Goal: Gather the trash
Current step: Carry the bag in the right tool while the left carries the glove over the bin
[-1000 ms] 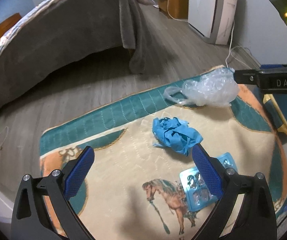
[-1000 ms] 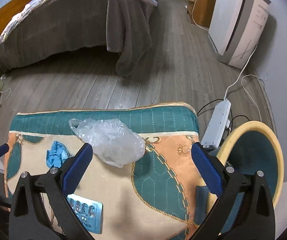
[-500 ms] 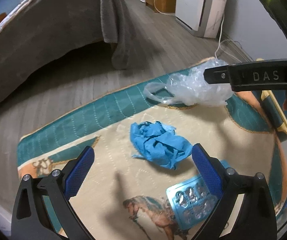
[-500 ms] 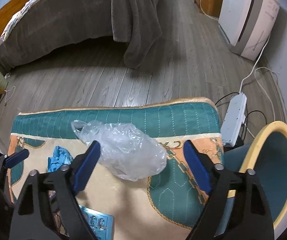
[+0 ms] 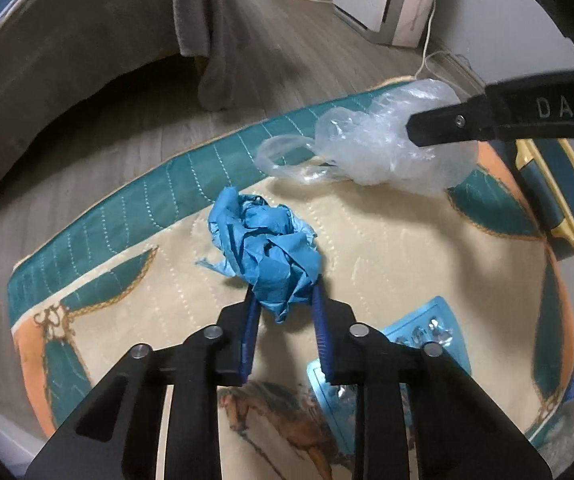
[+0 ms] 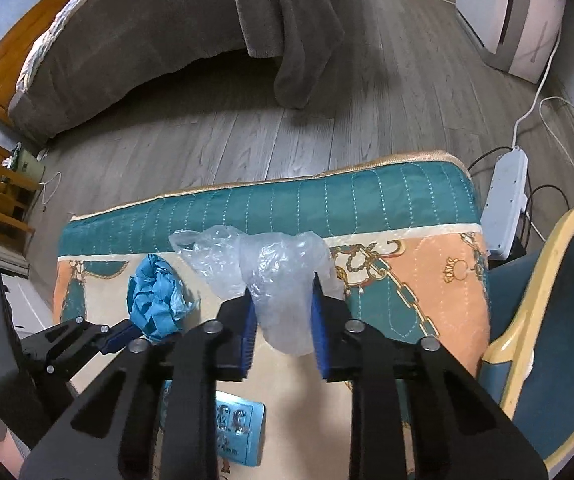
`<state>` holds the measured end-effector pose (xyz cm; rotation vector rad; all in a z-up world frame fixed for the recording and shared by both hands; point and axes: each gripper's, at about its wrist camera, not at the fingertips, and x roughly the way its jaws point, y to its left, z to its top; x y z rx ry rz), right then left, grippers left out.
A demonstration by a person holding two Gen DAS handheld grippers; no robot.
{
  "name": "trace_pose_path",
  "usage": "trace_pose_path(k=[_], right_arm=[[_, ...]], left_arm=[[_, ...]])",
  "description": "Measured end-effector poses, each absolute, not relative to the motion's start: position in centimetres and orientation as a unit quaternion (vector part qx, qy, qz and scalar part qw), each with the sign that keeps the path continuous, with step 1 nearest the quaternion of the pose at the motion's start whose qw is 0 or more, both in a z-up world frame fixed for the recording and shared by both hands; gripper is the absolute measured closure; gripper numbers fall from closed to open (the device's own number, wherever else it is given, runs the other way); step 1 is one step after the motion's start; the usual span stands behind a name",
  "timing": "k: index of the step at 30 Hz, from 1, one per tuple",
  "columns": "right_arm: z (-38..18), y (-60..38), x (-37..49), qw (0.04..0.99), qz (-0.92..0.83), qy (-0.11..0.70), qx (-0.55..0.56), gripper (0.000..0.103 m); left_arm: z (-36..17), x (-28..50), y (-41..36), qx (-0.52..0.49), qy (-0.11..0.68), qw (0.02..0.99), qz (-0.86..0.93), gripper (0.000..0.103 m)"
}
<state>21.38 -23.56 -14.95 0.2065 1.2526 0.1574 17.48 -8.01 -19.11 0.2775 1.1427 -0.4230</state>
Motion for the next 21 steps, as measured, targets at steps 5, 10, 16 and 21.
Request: trace_pose_path(k=[5,10,16,21], right_arm=[[-13.2,-24.4,20.2,0.811,0.068,0.572,0.1,0.086],[-10.8,-25.5,17.9,0.824,0.06,0.555,0.098,0.087],[-6.8,-28.4,14.4,0.842,0.043,0.526,0.11,0.087],[-4.3,-31.8,10.7,0.854,0.022,0.508,0.112,0.087]], left_arm=[[-17.0,16.6,-7.6,0.119,0.514,0.827,-0.191,0.078],[-15.1,14.9,-7.8,0.119,0.497,0.839,-0.186,0.078],[-11.6,11.7,-8.7,0.104,0.469,0.857,-0.188,0.079],[-9.5,8.7,-10.1,0.116,0.442,0.867,-0.198,0.078]])
